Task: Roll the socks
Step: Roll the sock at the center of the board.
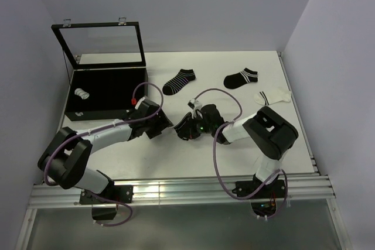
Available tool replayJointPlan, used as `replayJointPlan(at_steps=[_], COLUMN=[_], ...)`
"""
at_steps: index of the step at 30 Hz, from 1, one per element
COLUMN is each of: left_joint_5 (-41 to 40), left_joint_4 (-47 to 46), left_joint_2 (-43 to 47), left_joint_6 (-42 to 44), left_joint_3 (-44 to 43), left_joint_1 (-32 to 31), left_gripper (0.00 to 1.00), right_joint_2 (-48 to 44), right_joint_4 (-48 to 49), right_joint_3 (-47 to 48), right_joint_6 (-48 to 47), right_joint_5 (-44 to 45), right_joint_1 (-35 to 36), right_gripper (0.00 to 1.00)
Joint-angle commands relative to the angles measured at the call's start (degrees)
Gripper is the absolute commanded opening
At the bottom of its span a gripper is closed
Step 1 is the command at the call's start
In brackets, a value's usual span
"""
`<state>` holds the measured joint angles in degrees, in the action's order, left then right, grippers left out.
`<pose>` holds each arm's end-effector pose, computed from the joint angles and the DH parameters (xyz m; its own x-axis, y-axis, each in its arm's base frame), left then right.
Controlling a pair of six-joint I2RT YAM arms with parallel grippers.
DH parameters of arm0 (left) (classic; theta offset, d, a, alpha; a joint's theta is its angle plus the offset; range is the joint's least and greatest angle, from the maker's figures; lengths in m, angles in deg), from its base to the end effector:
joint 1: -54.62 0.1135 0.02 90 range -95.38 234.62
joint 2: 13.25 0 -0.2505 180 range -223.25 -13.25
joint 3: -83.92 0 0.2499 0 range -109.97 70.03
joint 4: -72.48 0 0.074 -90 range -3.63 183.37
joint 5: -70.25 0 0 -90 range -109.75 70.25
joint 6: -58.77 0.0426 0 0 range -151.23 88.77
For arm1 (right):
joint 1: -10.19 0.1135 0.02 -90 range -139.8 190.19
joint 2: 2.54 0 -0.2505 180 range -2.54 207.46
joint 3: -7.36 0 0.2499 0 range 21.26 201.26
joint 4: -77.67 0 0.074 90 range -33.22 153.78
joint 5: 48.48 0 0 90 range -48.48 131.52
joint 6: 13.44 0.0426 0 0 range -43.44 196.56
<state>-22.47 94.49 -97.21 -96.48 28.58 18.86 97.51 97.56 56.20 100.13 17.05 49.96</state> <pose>0.2340 -0.1660 0.1528 -0.7706 -0.5629 -0.2989 -0.3355 0.7570 -0.5607 0.2321 0.2161 0.1068 -0.7078 -0.1156 -0.6969 -0.6232 0.5667 0.5390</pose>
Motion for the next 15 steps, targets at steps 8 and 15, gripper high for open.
replayJointPlan(at_steps=[8,15], left_joint_5=[3.2,3.3], left_joint_4=[-7.5,-9.6], left_joint_2=[0.0,-2.4], left_joint_6=[0.7,1.6], left_joint_3=[2.1,1.2], left_joint_1=[-2.1,-3.3], left_gripper=[0.72,0.7], right_joint_2=[10.9,13.1], right_joint_4=[15.7,16.0], right_joint_3=[-3.8,-3.6], right_joint_6=[17.9,19.9], right_joint_5=[-18.7,-19.7], right_joint_1=[-9.2,-10.6], right_gripper=[0.0,0.0])
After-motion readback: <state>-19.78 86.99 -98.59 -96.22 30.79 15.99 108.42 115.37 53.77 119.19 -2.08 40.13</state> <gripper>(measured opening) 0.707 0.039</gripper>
